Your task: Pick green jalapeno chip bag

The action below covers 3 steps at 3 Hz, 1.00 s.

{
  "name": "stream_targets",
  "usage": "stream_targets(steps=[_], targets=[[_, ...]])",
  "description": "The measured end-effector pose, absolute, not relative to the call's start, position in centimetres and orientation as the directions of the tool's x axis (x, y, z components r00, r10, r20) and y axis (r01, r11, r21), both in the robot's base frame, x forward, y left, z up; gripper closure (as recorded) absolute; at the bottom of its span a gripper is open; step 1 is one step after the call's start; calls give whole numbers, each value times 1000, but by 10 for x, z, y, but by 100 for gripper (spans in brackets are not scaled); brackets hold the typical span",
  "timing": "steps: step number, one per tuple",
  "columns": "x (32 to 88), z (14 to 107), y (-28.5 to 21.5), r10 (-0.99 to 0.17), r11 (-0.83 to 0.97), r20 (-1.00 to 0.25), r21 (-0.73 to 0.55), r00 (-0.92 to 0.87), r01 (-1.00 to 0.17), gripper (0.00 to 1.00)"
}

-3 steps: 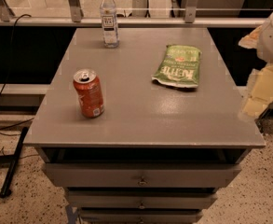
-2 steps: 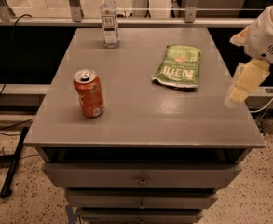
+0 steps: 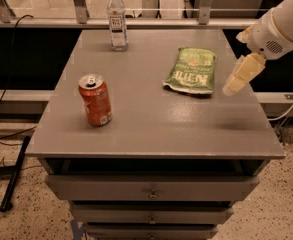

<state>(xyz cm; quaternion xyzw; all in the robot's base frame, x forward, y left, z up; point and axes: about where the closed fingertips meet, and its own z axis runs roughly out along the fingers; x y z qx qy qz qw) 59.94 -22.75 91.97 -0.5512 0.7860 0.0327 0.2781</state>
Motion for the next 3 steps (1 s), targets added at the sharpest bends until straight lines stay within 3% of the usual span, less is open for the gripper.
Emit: stream_targets(steps=[3], targets=[[692,877,-207,-689,546,-645,-160,-332,-822,0]])
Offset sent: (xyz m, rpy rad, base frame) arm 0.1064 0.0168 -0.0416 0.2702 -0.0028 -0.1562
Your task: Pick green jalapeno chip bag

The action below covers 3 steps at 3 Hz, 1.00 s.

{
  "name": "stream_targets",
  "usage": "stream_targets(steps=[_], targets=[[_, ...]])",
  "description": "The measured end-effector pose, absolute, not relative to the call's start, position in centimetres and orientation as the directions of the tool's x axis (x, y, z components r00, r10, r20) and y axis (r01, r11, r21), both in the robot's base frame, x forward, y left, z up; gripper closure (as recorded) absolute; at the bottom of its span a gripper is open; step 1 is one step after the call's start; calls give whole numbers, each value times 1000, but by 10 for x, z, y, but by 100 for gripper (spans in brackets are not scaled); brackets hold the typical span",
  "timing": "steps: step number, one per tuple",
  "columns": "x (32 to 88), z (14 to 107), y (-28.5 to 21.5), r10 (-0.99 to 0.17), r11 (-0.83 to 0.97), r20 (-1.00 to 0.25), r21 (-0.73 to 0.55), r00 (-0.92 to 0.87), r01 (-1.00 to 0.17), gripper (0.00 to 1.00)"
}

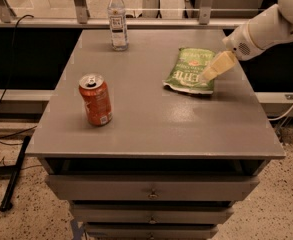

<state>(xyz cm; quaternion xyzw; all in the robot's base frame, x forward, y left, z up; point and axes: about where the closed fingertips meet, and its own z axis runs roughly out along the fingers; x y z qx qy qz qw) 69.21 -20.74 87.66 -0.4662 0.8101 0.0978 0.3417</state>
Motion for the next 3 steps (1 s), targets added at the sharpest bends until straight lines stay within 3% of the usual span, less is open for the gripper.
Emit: stream_targets(steps=[1,2,3], targets=[[716,862,-206,-643,588,-676,-134,-360,-798,0],[732,848,-203,-603,614,-694,-89,-394,-784,16],[740,844,-198,-574,619,-706,-45,-414,-784,39]])
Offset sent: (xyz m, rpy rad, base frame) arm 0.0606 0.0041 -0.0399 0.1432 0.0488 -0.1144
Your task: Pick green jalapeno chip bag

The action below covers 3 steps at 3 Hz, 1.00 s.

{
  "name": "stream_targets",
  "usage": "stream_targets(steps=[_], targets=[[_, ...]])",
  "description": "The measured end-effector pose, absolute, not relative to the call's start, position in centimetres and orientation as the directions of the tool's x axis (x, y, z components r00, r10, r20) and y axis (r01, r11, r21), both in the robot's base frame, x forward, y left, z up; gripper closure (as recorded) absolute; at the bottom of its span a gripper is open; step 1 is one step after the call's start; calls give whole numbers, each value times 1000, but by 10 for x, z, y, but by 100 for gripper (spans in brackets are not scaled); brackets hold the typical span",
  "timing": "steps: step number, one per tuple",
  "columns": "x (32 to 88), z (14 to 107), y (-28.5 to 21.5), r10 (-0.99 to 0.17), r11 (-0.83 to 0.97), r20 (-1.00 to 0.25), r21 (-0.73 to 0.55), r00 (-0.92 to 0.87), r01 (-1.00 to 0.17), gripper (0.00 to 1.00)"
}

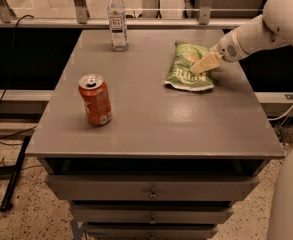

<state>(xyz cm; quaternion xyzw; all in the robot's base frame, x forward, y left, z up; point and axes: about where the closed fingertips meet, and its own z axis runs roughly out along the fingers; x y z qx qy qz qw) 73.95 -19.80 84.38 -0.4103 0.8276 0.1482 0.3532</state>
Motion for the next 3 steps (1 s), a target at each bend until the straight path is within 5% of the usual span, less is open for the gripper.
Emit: stream_targets(steps=[2,3], targets=[[724,882,-180,-539,561,-765,-13,-354,-827,86],[707,917,-171,-511,528,-810,-32,-287,-849,100]])
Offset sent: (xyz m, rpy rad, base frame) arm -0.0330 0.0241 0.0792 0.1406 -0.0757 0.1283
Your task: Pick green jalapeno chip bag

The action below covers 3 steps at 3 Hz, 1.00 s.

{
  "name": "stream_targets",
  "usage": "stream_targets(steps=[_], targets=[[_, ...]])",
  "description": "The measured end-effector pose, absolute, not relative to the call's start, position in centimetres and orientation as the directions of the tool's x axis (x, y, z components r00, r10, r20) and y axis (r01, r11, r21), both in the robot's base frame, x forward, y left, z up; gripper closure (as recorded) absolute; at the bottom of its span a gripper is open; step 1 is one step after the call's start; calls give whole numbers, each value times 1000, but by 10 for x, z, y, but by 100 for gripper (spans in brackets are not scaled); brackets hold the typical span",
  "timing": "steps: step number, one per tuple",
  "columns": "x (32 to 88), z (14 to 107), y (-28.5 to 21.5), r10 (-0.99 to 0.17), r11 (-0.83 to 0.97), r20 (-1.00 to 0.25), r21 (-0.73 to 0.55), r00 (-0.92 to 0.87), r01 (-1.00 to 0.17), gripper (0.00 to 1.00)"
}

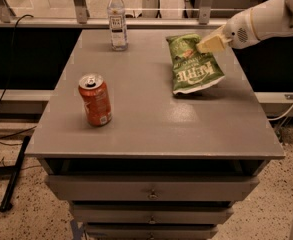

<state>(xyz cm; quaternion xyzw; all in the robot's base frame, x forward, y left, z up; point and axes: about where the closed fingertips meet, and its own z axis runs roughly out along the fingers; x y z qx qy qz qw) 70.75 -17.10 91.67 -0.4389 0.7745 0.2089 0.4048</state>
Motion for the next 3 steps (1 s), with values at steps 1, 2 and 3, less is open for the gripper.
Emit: stream_targets(steps=[1,2,3], targets=[[690,953,-168,-451,516,-860,-32,-239,-856,100],[675,991,-169,-399,507,-897,-41,-192,-861,100],[675,992,-168,-396,506,-898,-39,-192,-862,100]])
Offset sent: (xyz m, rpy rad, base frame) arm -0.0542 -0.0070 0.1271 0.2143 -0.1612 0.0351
